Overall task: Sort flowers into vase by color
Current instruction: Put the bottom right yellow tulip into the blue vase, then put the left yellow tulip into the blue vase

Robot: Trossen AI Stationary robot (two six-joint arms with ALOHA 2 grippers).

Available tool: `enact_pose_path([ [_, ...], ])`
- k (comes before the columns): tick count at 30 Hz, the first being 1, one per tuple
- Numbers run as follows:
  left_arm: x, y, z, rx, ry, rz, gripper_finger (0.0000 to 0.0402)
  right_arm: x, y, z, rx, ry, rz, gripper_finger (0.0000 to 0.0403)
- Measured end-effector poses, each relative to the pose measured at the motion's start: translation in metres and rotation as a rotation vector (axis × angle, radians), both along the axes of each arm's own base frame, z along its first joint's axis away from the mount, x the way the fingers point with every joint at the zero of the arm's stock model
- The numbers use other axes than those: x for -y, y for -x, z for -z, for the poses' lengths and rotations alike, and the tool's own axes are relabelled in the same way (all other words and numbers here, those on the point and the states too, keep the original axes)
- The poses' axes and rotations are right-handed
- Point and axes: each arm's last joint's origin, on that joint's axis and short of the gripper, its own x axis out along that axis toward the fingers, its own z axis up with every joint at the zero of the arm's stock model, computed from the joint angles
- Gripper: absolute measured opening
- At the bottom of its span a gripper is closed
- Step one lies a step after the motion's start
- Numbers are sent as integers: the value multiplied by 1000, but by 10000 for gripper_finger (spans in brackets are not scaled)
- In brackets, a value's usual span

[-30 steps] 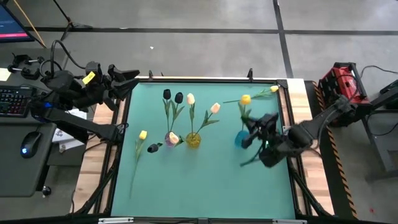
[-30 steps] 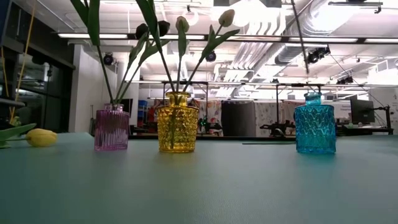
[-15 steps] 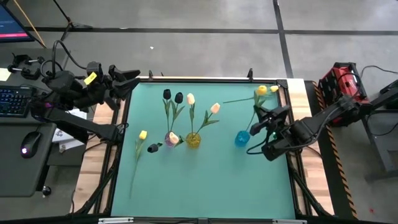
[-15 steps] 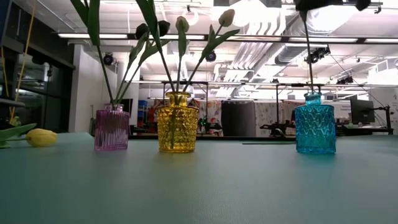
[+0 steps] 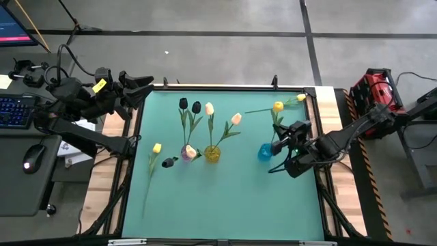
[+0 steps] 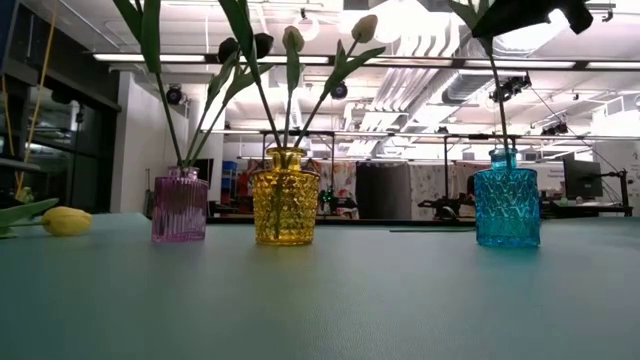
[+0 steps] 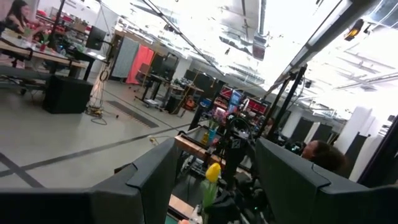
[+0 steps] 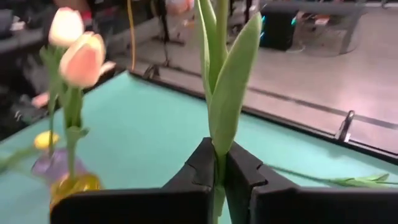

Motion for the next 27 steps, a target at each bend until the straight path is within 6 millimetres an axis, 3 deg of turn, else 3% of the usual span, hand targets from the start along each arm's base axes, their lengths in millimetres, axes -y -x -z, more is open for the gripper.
enact_pose_path([
  [4, 0, 0, 0, 0, 0, 0, 207, -1, -2, -8, -56, -72, -53, 54],
  [12, 0, 0, 1, -7, -2, 0, 207, -1, -4, -19, -162, -166, -151, 238],
  [16, 0, 1, 1, -18, -16, -3, 207, 0, -1, -36, -211, -193, -208, 303],
  [21, -2, 2, 4, -51, 4, -50, 207, 6, 12, -68, -225, -216, -203, 333],
  [27, 3, -5, 30, -398, 180, 64, 207, 14, 24, -96, -168, -194, -155, 334],
])
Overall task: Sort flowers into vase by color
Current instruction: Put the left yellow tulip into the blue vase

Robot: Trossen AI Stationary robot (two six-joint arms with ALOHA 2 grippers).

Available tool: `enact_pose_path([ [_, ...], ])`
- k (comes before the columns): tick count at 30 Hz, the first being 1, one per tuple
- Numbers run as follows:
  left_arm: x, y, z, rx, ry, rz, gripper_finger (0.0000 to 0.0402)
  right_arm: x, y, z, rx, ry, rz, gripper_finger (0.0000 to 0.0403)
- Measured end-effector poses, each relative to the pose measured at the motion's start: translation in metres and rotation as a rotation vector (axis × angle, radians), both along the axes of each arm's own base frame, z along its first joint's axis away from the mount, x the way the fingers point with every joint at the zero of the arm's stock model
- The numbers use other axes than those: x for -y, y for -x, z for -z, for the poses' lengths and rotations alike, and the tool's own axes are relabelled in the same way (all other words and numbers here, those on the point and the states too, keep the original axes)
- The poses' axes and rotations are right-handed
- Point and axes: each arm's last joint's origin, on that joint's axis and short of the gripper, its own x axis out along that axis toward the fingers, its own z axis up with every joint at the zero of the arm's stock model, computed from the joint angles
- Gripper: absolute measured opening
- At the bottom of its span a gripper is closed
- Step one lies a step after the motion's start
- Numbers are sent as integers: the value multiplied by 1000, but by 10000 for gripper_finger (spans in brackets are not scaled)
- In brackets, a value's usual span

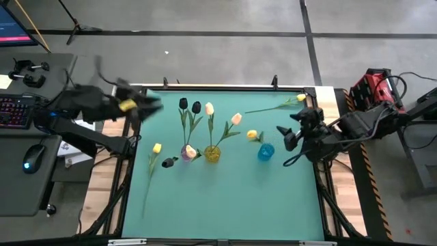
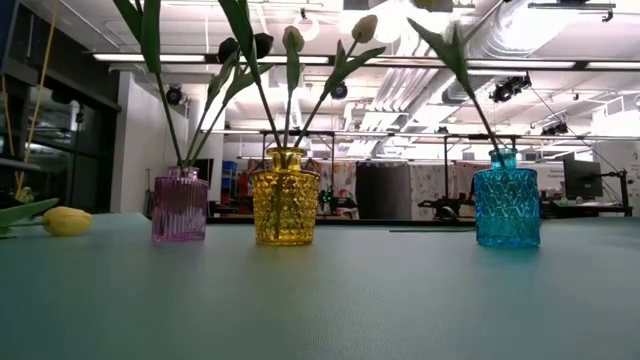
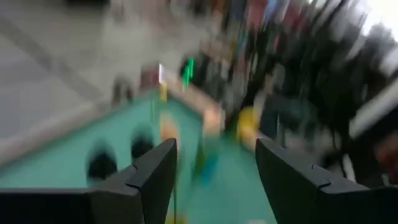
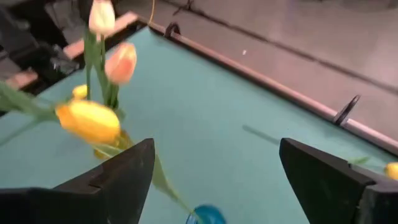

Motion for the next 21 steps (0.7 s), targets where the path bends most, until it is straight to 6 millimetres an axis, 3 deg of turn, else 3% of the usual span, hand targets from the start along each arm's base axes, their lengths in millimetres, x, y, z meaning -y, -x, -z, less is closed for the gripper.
enact_pose_path([
  [4, 14, -9, 23, -243, 199, 137, 207, 3, 2, -5, 23, 68, 26, 334],
  [9, 46, -15, 57, -583, 368, 243, 207, 5, 5, -4, 5, 106, 45, 334],
  [16, 97, -7, 121, -925, 517, 41, 207, 6, 7, -3, 16, 82, 73, 334],
  [21, 115, 8, 175, -1042, 635, -133, 207, 6, 7, -3, 16, 80, 72, 334],
])
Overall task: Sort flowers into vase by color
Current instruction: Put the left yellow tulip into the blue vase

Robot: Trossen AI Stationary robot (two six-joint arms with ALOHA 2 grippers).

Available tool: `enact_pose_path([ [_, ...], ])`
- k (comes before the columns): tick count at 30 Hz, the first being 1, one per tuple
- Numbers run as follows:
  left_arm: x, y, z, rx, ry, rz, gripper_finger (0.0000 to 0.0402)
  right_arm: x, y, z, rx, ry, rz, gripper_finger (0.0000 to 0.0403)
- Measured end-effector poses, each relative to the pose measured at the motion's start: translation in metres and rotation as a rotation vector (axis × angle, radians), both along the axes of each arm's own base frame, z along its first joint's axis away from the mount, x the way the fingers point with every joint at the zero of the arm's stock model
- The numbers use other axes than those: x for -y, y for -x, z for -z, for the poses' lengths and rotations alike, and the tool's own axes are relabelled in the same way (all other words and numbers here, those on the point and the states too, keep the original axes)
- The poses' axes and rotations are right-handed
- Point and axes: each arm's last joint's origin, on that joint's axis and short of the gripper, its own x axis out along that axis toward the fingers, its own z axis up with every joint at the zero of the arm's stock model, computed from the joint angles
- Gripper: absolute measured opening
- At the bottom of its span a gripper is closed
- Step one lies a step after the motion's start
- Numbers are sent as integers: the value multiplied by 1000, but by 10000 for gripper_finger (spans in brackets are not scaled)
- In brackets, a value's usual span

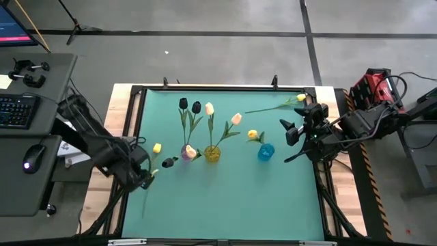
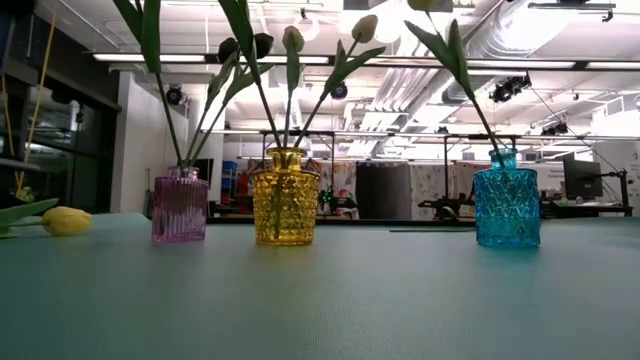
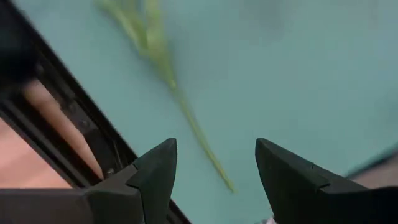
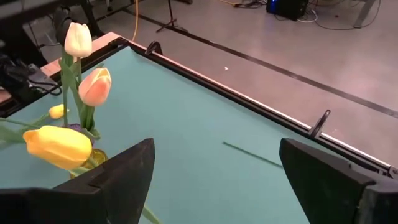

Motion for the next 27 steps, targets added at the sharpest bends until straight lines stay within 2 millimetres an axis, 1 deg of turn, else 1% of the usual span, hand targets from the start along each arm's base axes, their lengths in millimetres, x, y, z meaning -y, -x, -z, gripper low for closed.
enact_pose_path([
  [3, 4, 5, 30, -10, 35, -79, 207, 0, 0, 0, -2, -4, -2, 334],
  [6, 6, 6, 57, -5, 59, -123, 207, 0, 0, 0, -3, -4, -2, 334],
  [10, 0, 11, 84, -27, 43, -208, 207, 0, 0, 0, -4, -9, -4, 334],
  [12, -5, 14, 93, -36, 7, -248, 207, 0, 0, 0, -5, -9, -4, 334],
  [17, -12, 18, 107, -5, -49, -331, 207, 0, 0, 0, -5, -11, -4, 334],
  [24, -19, 18, 129, 18, -21, -380, 205, 0, 0, 0, -5, -13, -4, 334],
  [27, -22, 17, 138, 19, -19, -395, 186, 0, 0, 1, -6, -12, -5, 334],
])
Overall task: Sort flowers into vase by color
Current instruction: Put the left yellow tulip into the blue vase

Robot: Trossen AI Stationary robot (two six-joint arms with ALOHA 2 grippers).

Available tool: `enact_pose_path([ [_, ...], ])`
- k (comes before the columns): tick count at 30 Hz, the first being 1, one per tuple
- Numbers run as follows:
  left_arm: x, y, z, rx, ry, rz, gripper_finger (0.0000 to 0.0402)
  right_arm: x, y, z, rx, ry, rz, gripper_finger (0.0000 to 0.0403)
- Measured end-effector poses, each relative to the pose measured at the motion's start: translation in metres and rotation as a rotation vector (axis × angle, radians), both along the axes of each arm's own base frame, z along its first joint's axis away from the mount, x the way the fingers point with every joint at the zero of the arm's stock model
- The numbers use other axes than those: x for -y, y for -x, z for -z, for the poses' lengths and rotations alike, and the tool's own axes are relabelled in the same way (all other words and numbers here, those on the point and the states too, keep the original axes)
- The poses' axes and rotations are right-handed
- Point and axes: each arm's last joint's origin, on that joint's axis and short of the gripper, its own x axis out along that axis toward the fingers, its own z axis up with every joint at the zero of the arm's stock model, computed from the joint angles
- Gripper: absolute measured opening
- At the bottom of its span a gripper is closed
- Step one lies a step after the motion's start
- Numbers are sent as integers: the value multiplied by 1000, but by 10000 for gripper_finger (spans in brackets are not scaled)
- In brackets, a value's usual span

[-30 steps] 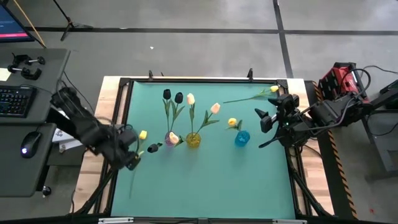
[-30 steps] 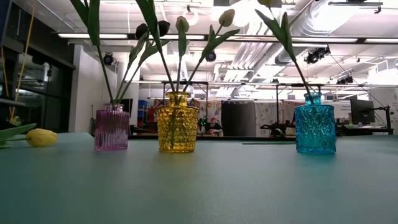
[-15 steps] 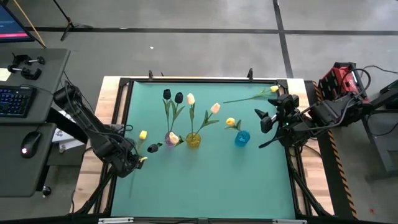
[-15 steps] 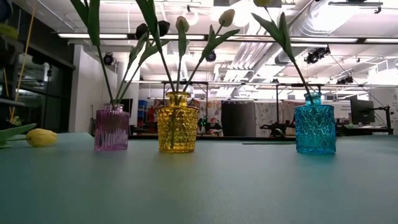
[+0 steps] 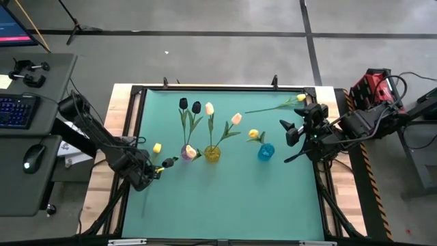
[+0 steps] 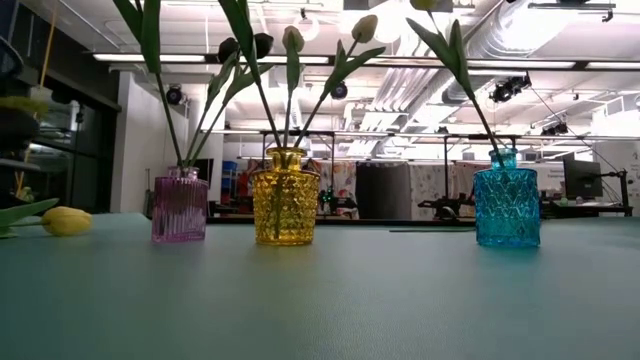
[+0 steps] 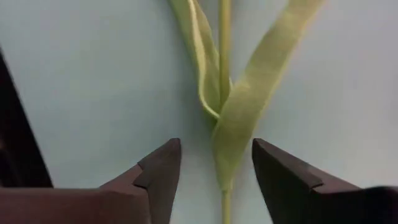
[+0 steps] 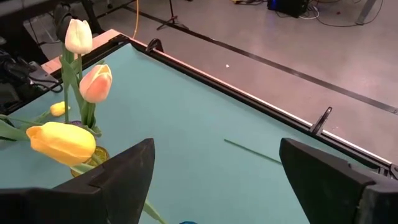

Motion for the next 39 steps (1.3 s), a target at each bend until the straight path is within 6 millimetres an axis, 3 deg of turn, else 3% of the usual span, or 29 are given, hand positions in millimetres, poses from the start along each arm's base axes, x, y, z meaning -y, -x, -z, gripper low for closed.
enact_pose_path([
  [3, -3, -1, 6, -34, -5, 13, 133, 0, 0, 0, -1, 1, 0, 334],
  [7, -2, -4, 6, -45, -12, 55, 23, 0, 0, 0, -6, 5, -4, 334],
  [10, 0, -7, -1, -27, -22, 77, 11, 0, 0, 0, -6, 5, -5, 334],
  [12, 4, -11, -16, 19, -26, 108, 5, 0, 0, 0, -6, 4, -5, 334],
  [18, 2, -8, -90, 143, -141, 149, 2, 0, 0, 0, -9, -2, -7, 334],
  [23, -22, 7, -167, 266, -324, 108, 1, -1, 0, 1, -18, -22, -16, 334],
  [27, -42, 6, -221, 516, -485, 100, 1, -1, -2, 0, -1, -31, -16, 334],
  [30, -59, 5, -258, 592, -679, 74, 1, -2, -2, 0, 8, -29, -14, 334],
  [34, -72, -2, -305, 647, -930, 49, 0, -2, -3, -1, 26, -38, -14, 334],
  [39, -76, -26, -363, 620, -1237, 62, 0, -3, -7, -3, 85, -32, 1, 334],
])
